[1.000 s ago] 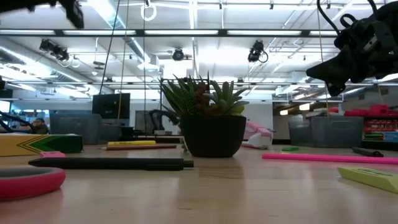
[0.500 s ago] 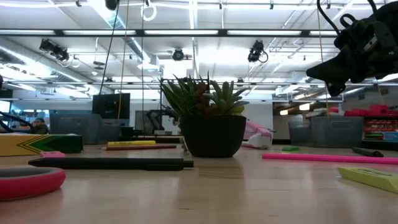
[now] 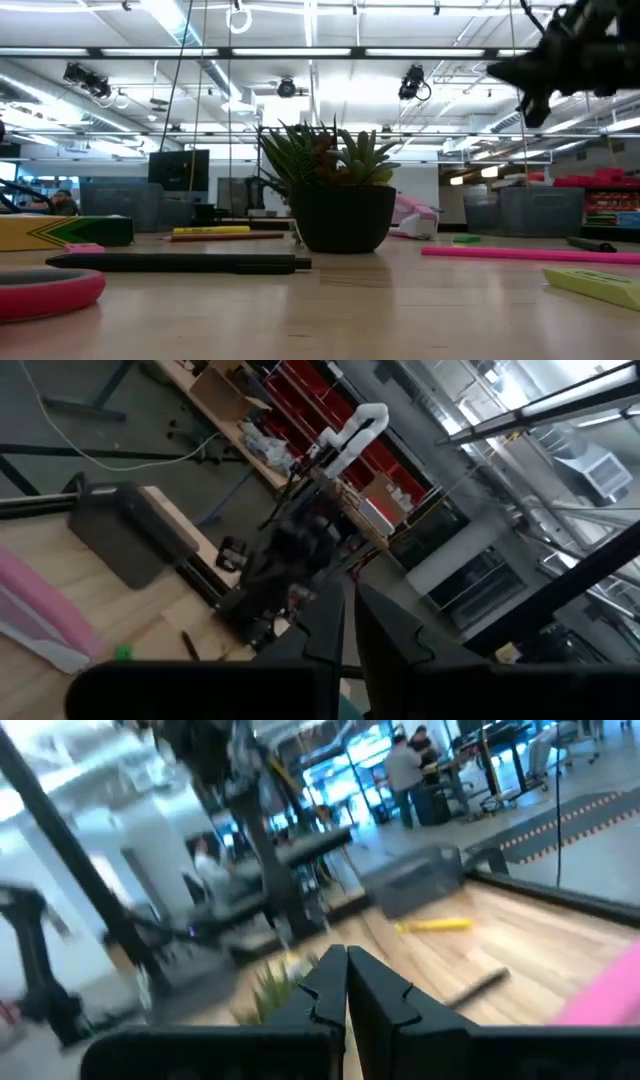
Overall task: Sort crayons/erasers/pens/pencils in bins
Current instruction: Put the green eraser into the top right black bin
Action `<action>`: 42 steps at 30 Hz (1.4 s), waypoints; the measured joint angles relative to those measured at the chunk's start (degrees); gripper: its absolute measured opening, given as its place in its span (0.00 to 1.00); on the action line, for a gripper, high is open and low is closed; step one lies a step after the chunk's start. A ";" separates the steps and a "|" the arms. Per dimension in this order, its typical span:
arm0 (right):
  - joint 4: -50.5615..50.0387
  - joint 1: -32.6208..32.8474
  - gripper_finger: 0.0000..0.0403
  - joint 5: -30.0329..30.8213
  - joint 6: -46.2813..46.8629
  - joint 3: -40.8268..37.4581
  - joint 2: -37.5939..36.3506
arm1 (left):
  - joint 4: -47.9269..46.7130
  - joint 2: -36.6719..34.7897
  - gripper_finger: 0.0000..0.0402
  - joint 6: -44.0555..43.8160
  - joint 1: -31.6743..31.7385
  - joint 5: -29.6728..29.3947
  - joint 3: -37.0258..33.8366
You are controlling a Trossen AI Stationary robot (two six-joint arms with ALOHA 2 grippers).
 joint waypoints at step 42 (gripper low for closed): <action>-58.95 -2.06 0.06 -4.31 -1.75 81.58 75.97 | -50.21 3.95 0.61 28.61 20.78 15.42 21.35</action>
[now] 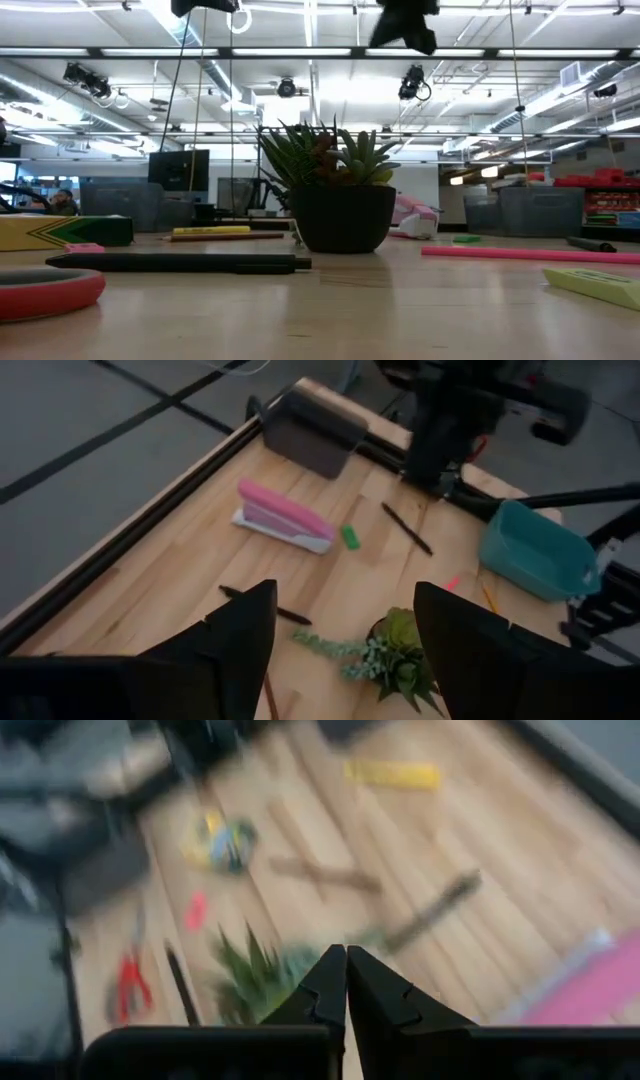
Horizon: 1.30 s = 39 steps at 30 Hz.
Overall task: Sort crayons/erasers/pens/pencils in bins
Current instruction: Put the green eraser into the top right black bin
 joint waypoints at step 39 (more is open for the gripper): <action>10.55 -1.56 0.60 1.05 -38.12 -38.24 0.69 | -2.64 -0.52 0.54 -15.08 -3.82 -0.22 -0.04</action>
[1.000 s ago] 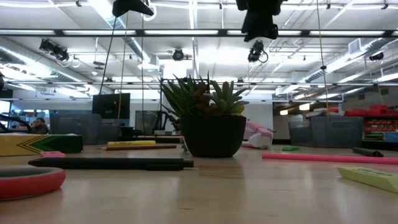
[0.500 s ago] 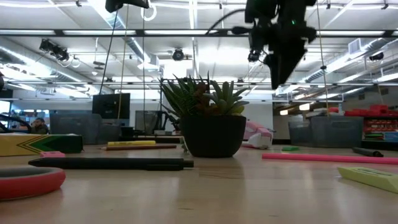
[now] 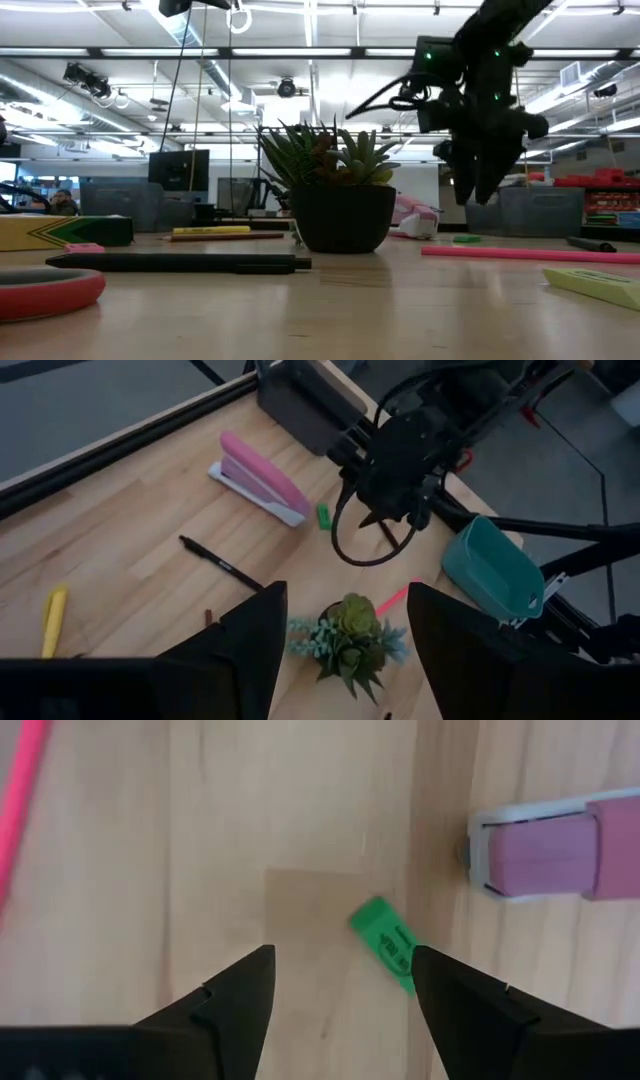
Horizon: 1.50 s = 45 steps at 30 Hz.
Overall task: Sort crayons/erasers/pens/pencils in bins
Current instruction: Put the green eraser into the top right black bin
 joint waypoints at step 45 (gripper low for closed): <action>22.93 -8.65 0.56 -3.51 -11.96 -15.21 -0.20 | -1.43 0.11 0.48 -8.97 -0.01 0.01 0.00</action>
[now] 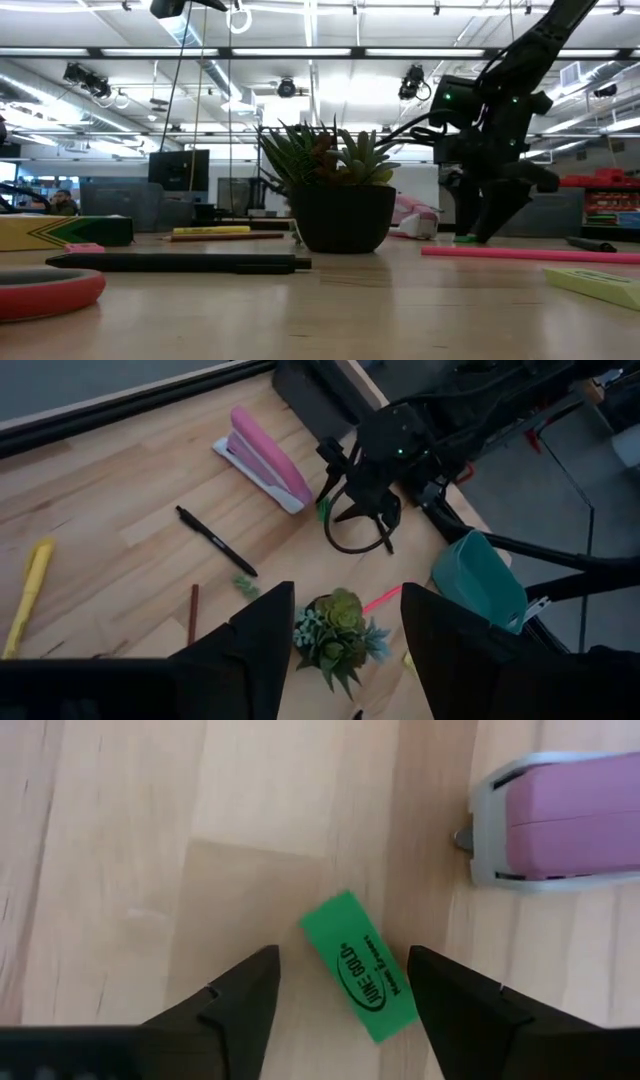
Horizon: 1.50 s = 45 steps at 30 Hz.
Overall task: Sort crayons/erasers/pens/pencils in bins
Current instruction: Put the green eraser into the top right black bin
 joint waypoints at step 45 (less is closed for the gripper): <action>-29.65 -1.48 0.18 0.75 13.57 21.27 0.28 | -0.13 0.00 0.44 1.29 -5.17 -0.17 0.00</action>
